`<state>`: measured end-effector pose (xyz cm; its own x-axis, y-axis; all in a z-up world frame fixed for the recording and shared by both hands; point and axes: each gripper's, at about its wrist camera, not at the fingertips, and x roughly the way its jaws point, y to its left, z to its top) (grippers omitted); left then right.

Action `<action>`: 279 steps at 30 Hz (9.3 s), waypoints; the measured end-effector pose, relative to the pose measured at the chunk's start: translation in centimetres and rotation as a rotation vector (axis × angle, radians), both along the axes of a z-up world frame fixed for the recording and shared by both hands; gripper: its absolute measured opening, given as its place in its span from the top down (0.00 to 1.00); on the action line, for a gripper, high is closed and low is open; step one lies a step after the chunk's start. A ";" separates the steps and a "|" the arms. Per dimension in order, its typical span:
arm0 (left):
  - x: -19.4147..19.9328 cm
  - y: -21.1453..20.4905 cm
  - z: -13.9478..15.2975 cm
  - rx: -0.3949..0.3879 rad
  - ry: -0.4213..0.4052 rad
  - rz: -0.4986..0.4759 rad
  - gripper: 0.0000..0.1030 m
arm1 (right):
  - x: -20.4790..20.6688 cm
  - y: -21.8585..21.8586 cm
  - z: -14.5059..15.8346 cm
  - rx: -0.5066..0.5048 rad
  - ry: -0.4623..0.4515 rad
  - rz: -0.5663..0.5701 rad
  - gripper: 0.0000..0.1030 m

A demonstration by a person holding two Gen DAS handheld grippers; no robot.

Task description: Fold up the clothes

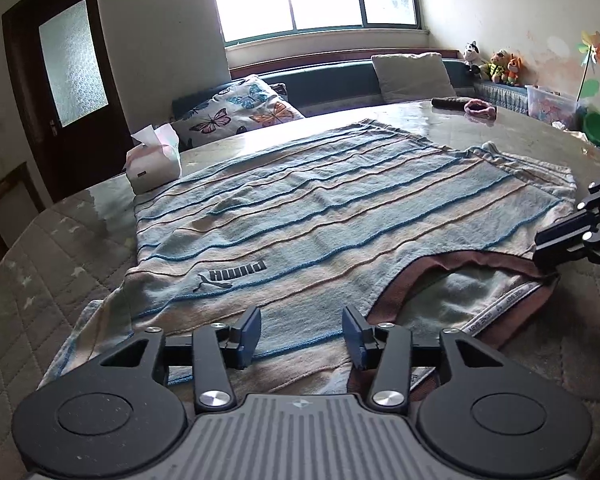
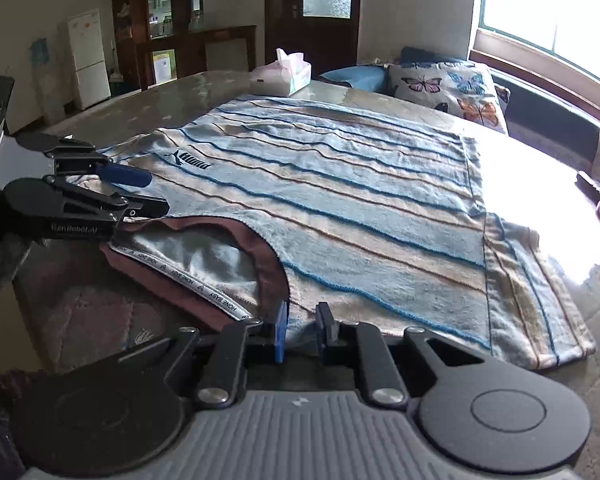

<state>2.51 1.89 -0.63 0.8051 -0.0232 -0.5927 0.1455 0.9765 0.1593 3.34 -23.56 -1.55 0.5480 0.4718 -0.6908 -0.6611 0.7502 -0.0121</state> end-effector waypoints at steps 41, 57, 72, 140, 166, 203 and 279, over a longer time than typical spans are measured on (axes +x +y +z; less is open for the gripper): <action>3.7 -7.8 1.5 -0.013 0.019 -0.161 0.27 | 13.8 -6.8 -0.1 0.141 -0.028 -0.384 0.76; 5.4 -10.9 1.5 0.005 0.017 -0.221 0.25 | 13.1 -11.0 -0.4 0.107 -0.030 -0.478 0.74; 6.8 -15.9 -0.5 0.024 0.053 -0.298 0.25 | 8.3 -16.1 -1.7 0.076 -0.025 -0.594 0.70; 8.3 -12.1 -0.2 -0.030 0.055 -0.139 0.23 | 9.9 -6.7 -0.5 0.080 0.013 -0.305 0.91; 8.5 -10.6 -0.1 -0.042 0.060 -0.096 0.21 | 15.1 -2.5 -1.5 0.045 -0.012 -0.287 0.91; -4.7 13.6 1.4 -0.218 0.035 0.596 0.33 | 2.0 7.0 1.8 -0.019 -0.062 0.132 0.88; -3.8 5.5 2.6 -0.329 -0.014 -0.090 0.90 | 3.8 13.3 1.6 0.045 -0.024 0.203 0.87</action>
